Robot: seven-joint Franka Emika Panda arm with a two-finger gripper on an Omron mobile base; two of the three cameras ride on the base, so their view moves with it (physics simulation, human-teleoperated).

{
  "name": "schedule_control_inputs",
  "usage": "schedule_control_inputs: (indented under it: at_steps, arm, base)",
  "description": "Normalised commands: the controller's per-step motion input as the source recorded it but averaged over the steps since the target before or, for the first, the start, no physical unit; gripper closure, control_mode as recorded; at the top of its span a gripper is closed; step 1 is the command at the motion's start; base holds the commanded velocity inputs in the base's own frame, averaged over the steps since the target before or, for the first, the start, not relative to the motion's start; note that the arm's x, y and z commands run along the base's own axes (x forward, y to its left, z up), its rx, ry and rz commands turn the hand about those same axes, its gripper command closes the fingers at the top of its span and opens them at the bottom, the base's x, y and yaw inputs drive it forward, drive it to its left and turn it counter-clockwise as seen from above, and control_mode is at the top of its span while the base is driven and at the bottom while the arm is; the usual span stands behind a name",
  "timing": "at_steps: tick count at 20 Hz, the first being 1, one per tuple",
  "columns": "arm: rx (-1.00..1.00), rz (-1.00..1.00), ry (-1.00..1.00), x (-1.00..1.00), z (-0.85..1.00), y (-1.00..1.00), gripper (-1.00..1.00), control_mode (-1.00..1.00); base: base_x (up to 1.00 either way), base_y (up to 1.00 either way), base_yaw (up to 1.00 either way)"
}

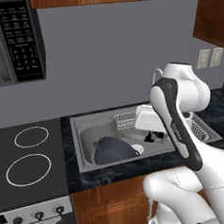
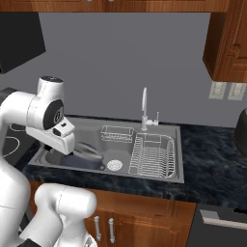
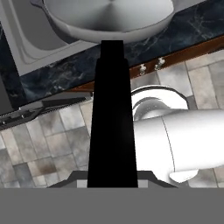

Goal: Move the pot and pan from the stove into the sink.

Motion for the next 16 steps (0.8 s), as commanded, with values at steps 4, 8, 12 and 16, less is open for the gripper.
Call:
schedule_control_inputs:
  at_steps: [4, 8, 12, 16]
  arm:
    - [0.0, 0.0, 0.0, 0.33, -0.12, -0.06, 1.0, -1.0]
    - [0.0, 0.0, 0.0, 0.39, -0.11, -0.09, 1.0, -1.0]
    - [0.0, 0.0, 0.0, 0.36, -0.13, -0.07, 1.0, -1.0]
    - [-0.01, 0.0, 0.0, 0.18, -0.25, -0.04, 1.0, -1.0]
  base:
    - [0.0, 0.0, 0.0]
    - [0.0, 0.0, 0.0]
    - [0.0, 0.0, 0.0]
    - [0.0, 0.0, 0.0]
